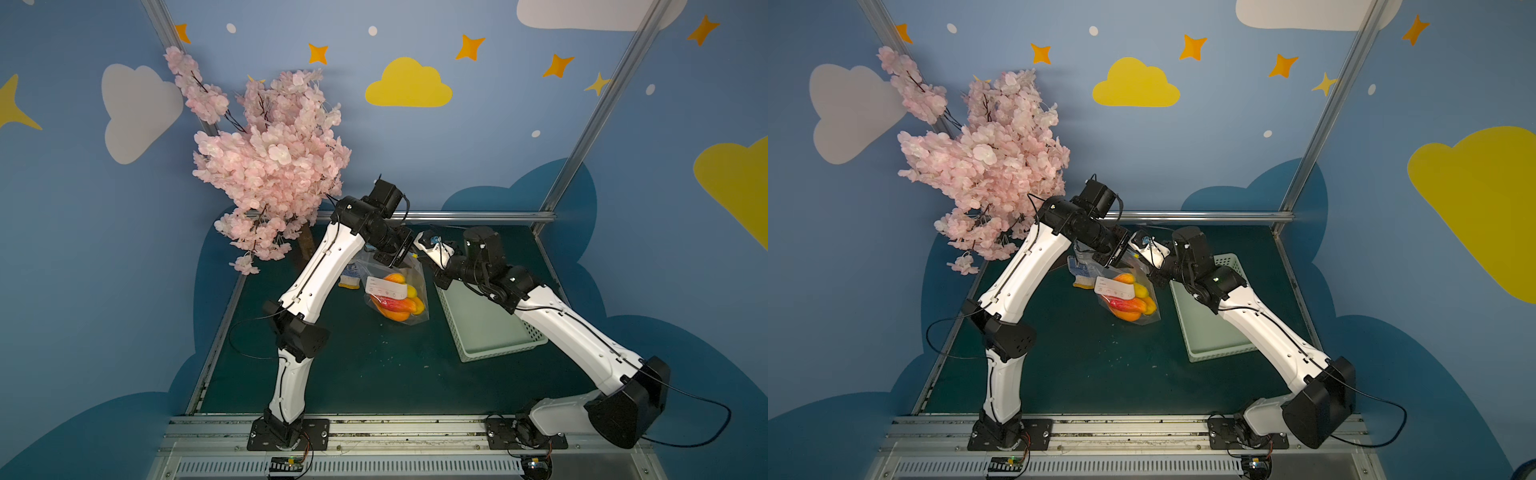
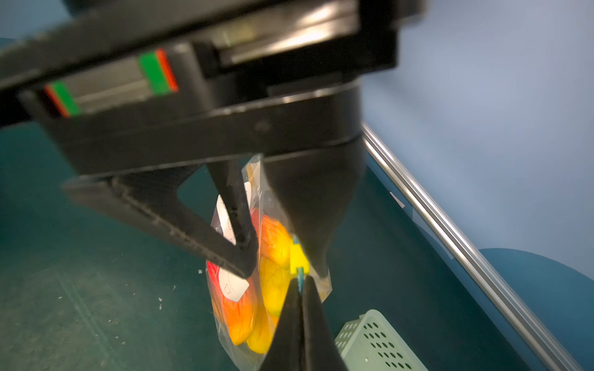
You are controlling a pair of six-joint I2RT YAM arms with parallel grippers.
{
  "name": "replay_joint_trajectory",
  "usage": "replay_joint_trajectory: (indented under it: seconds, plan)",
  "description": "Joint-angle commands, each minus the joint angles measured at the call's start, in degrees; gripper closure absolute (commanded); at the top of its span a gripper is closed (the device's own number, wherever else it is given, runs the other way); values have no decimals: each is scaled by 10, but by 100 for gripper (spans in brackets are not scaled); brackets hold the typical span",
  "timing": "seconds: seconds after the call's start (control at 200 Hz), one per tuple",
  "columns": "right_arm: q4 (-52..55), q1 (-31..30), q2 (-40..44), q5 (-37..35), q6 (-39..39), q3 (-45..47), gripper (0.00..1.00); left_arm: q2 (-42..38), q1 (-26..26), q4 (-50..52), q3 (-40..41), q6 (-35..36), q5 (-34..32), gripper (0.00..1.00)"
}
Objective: Place the mango in a zip-top bag and seal the zipper
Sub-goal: Zip the zipper on the zipper food storage bag.
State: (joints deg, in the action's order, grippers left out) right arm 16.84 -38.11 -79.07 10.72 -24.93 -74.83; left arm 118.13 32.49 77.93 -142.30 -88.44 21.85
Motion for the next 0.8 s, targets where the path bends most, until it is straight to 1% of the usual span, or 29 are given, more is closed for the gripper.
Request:
replay_joint_trajectory:
  seconds: [0.0, 0.045, 0.16, 0.215, 0.31, 0.335, 0.405, 0.496, 0.591, 0.696, 0.796]
  plan:
    - [-22, -12, 14, -45, -12, 16, 100, -18, 7, 1, -12, -26, 16, 61]
    - [-26, -15, 16, -51, -15, 20, 100, -17, 7, 10, -16, -26, 13, 65]
    - [-39, -19, 23, -59, -14, 29, 100, -19, 8, 22, -10, -24, 8, 80]
    - [-44, -21, 27, -62, -11, 31, 100, -20, 8, 27, -5, -20, 6, 84]
    - [-45, -23, 30, -66, -7, 33, 100, -23, 6, 31, 3, -16, -3, 83]
    - [-45, -24, 31, -66, -8, 34, 100, -23, 5, 30, 4, -14, -5, 81]
    - [-44, -26, 34, -69, -7, 36, 100, -23, 2, 29, 4, -10, -13, 70]
    - [-43, -28, 37, -69, -7, 38, 100, -20, -1, 23, 4, -9, -16, 69]
    - [-44, -29, 39, -71, -6, 40, 100, -15, -1, 27, 4, -6, -20, 74]
    - [-41, -30, 39, -69, -7, 39, 100, -16, -1, 25, 7, -5, -22, 85]
    - [-40, -30, 38, -67, -5, 38, 100, -14, -1, 21, 6, -8, -21, 86]
